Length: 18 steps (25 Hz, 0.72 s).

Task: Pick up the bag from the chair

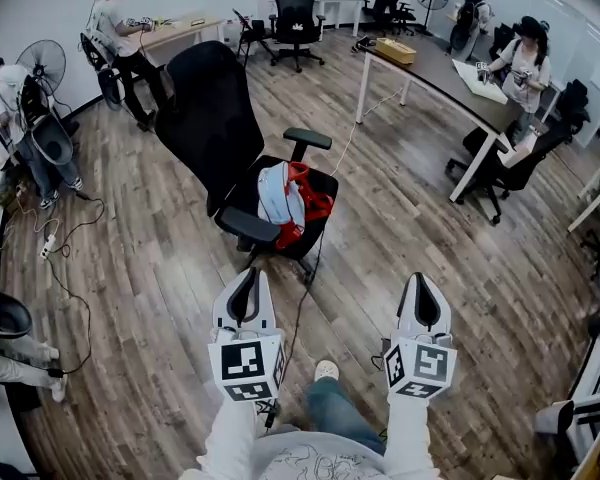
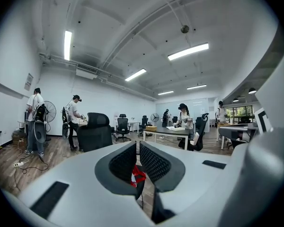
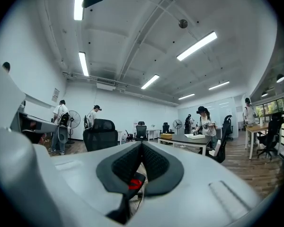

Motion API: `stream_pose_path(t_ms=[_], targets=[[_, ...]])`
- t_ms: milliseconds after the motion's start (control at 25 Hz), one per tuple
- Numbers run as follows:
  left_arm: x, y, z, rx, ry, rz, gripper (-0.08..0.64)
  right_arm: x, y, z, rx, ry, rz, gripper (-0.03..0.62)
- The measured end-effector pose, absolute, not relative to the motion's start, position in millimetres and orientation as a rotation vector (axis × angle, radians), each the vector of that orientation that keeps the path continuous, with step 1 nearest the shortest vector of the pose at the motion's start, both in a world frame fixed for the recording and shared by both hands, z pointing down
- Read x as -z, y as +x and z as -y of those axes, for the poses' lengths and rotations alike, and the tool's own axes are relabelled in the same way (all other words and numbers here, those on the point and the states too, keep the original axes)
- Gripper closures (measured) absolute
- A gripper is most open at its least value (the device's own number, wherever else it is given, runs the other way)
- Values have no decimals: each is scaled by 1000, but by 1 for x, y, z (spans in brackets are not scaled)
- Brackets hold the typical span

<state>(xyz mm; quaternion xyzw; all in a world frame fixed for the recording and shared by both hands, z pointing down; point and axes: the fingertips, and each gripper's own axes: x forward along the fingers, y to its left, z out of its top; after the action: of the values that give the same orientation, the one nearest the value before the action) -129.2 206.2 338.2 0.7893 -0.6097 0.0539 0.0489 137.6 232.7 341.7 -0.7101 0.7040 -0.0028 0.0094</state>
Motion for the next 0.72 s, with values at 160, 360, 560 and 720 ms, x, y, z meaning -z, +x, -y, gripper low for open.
stream_pose_path(t_ms=[160, 360, 560, 720], targets=[[-327, -100, -157, -133, 2407, 1881, 552, -330, 163, -175, -14, -2175, -2221, 581], [-326, -73, -116, -73, 2391, 1862, 499, -327, 183, -124, -22, -2134, -2250, 581], [-335, -61, -89, -95, 2365, 1856, 471, -335, 189, -90, 7, -2099, -2287, 581], [-345, -57, -70, -95, 2338, 1837, 459, -342, 189, -68, 26, -2084, -2311, 581]])
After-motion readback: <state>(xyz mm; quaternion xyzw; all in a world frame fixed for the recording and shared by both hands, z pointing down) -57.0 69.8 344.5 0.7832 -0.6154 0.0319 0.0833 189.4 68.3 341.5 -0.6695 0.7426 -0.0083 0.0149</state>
